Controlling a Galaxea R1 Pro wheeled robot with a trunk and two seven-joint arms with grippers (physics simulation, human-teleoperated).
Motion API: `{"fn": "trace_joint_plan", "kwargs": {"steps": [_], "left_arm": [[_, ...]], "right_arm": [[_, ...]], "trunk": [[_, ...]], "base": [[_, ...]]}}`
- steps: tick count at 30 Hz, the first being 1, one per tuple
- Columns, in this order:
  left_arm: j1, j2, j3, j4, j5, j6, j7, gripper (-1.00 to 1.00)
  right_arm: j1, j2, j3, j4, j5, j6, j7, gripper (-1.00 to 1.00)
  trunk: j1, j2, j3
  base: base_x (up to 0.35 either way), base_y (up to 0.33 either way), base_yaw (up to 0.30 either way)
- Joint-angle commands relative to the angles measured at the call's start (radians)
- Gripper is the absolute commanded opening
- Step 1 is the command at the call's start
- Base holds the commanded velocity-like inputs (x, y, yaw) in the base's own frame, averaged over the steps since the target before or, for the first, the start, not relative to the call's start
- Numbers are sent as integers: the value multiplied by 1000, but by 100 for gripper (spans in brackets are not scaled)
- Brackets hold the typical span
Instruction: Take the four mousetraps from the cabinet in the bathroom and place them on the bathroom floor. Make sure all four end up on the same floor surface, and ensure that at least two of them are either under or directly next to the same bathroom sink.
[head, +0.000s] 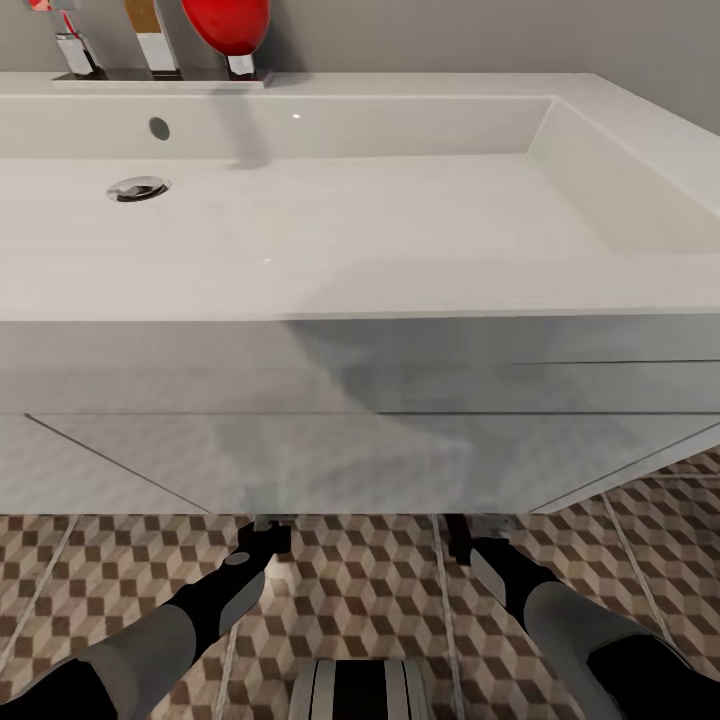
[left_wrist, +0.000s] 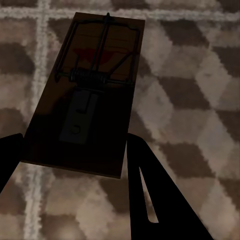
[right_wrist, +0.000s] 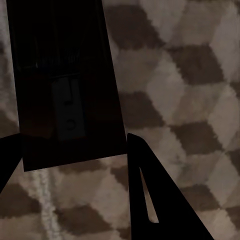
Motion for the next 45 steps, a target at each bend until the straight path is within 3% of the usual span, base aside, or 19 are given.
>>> {"fn": "trace_joint_plan", "kwargs": {"steps": [1, 10, 38, 45], "left_arm": [[-1, 1, -8, -1, 5, -2, 7, -100], [-1, 1, -10, -3, 5, -1, 7, -100], [-1, -23, -10, -3, 6, 8, 25, -100], [-1, -54, -9, -2, 3, 9, 30, -100]], "right_arm": [[0, 0, 6, -1, -13, -16, -5, -100], [0, 1, 7, 31, -15, -100, -5, -100], [0, 0, 8, 47, -6, -110, -5, -100], [0, 1, 9, 47, -5, -110, -4, -100]], "trunk": [[0, 0, -1], [0, 0, -1], [0, 0, -1], [0, 0, -1]], "base": [[0, 0, 0], [0, 0, 0], [0, 0, 0], [0, 0, 0]]}}
